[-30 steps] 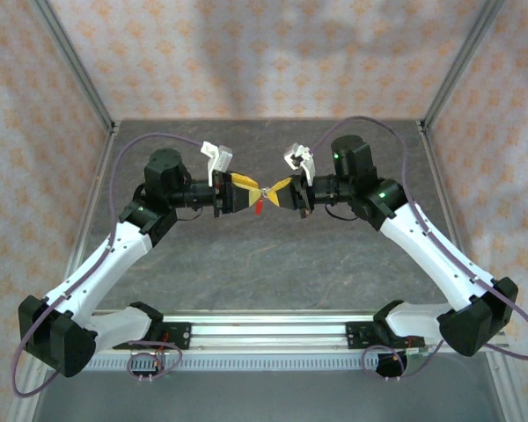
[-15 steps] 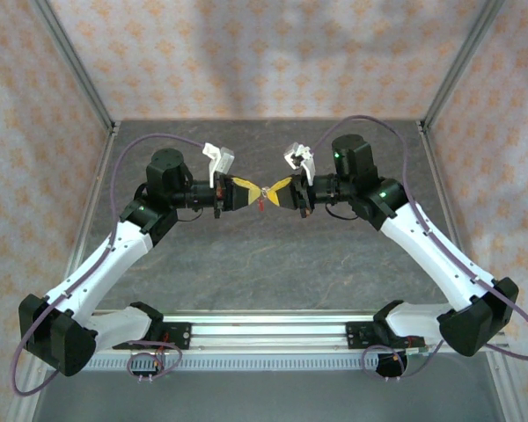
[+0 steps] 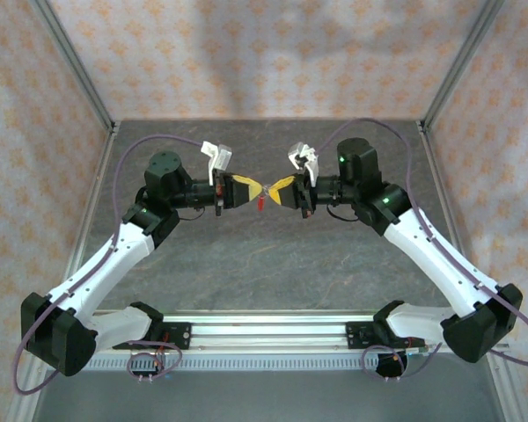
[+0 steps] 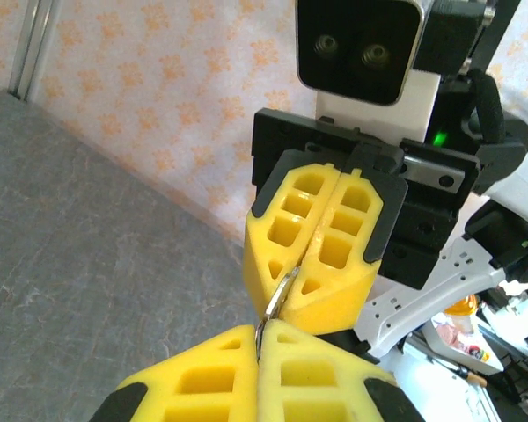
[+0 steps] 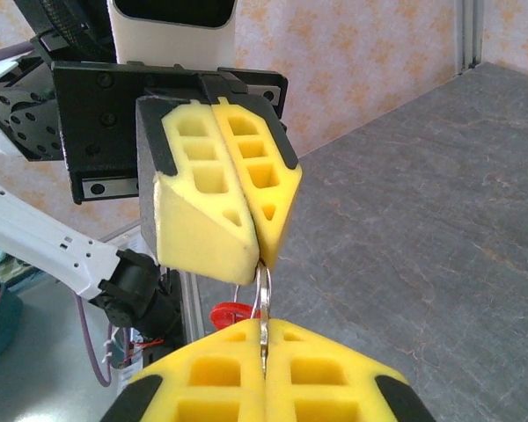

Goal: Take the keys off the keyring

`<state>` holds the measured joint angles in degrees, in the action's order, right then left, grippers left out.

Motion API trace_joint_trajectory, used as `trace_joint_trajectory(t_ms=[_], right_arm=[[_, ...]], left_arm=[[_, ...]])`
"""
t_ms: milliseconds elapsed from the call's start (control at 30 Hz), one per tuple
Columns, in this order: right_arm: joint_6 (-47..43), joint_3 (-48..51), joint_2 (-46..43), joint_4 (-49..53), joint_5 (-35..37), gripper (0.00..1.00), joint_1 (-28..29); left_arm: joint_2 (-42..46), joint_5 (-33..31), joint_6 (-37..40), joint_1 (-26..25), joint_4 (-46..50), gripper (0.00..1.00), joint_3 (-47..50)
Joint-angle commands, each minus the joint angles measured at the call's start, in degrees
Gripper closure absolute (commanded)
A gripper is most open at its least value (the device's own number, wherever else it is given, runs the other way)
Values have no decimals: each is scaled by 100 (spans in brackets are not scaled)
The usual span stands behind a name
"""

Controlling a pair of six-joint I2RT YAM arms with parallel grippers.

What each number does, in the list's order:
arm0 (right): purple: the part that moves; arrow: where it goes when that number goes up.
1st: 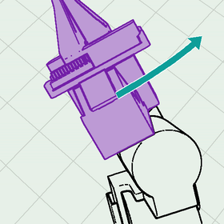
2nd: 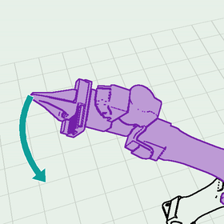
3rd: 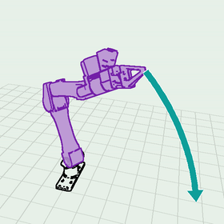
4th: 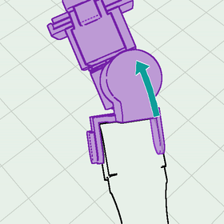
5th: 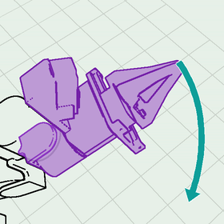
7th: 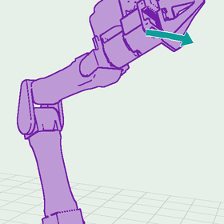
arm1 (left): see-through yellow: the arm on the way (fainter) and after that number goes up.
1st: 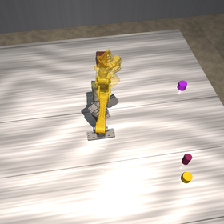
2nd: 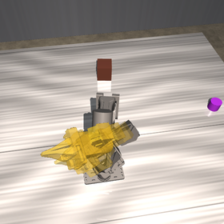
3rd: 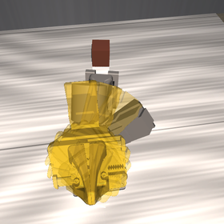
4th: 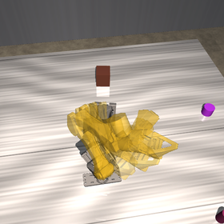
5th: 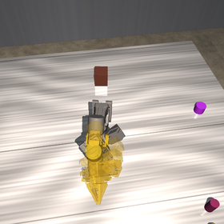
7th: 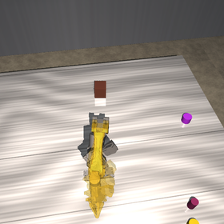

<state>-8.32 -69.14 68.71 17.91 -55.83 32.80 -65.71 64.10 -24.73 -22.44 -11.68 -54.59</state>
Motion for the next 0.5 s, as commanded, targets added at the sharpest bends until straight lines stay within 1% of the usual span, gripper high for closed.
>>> trace_joint_trajectory(t_ms=[0, 233, 333, 367, 400, 467], right_arm=[[151, 196, -247, -314, 169, 100, -10], [324, 446, -395, -740, 213, 100, -10], [352, 404, -414, -724, 257, 100, -10], [356, 375, -411, -695, 266, 100, -10], [354, 338, -398, -642, 273, 100, -10], [289, 234, -366, -464, 291, 100, -10]], left_arm=[[149, -29, -429, 95, -880, 100, 53], [153, -73, -626, 101, -1252, 100, 193], [155, -70, -584, 104, -1110, 100, 175], [157, -87, -523, 99, -1009, 97, 161], [182, -122, -453, 99, -907, 87, 157], [229, -173, -284, 101, -701, 76, 148]])
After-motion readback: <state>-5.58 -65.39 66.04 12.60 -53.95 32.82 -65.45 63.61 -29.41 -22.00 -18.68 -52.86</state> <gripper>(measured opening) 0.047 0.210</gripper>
